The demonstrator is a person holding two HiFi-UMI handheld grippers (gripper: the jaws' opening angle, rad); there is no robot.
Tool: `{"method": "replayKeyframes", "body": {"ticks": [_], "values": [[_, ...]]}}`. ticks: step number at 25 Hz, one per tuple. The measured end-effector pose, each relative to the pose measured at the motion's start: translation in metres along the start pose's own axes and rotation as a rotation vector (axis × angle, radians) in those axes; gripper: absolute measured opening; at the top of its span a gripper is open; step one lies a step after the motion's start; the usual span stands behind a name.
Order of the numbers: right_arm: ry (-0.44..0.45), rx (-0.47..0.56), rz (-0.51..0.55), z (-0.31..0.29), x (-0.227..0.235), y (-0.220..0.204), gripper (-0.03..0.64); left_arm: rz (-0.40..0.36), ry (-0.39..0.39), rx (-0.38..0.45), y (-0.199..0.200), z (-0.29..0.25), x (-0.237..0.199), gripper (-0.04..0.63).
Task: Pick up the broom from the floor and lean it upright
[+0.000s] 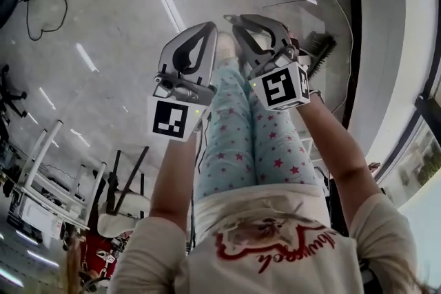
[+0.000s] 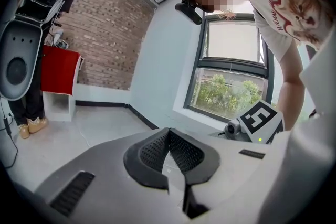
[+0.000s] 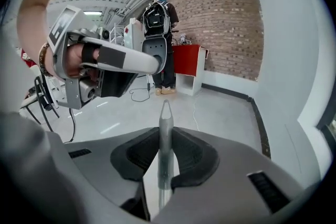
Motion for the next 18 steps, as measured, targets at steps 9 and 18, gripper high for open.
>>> {"method": "replayKeyframes", "body": {"ticks": [9,18], "values": [[-0.114,0.041,-0.043,0.061,0.02,0.05,0.097,-0.014,-0.072,0.015,0.058,-0.002,0.036,0.018],[-0.226,0.109,-0.076,0.107,0.028,0.091,0.097,-0.1,-0.193,0.022,0.103,0.008,0.056,0.018]]}}
Point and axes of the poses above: the fingertips, and each gripper's own axes: z backward along the fingers, x to its right, y out of its top, the point moved 7 cm from there along z, backward along the fingers, and after that the axes turned 2 degrees about z, right-handed, at the moved point
